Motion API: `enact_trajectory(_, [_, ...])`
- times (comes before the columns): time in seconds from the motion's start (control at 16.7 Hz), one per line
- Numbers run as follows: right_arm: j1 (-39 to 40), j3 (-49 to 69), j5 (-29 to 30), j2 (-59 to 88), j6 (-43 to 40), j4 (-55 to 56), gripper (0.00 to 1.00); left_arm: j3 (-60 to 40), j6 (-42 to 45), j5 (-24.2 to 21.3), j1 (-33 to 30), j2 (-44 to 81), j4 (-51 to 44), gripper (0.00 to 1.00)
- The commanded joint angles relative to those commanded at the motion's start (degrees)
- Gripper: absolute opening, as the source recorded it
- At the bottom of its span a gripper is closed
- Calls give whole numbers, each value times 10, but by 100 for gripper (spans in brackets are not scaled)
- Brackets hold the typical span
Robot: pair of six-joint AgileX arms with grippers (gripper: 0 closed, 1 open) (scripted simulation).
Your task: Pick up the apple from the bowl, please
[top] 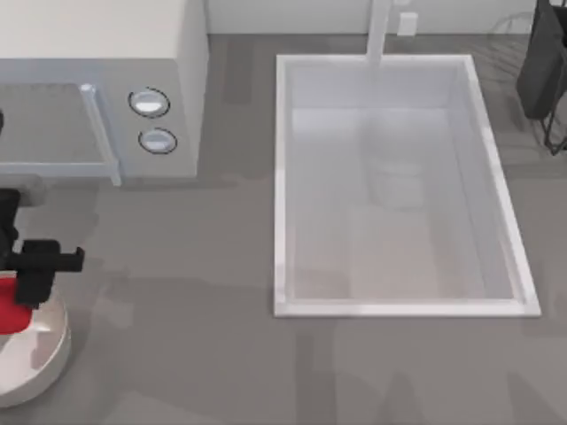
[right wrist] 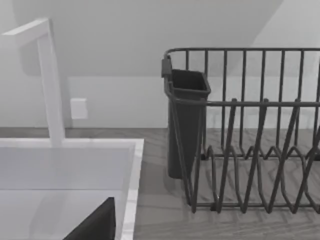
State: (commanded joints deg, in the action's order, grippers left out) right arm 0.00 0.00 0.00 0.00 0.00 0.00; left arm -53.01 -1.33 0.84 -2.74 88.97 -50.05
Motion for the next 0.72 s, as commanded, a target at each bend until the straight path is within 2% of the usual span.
enact_trajectory(0.42, [0,0,0,0,0,0,100,-300,-5,0,-5,-24,-339,0])
enact_trajectory(0.72, [0,0,0,0,0,0,100,-416,-7,0,-6,-49,-458,0])
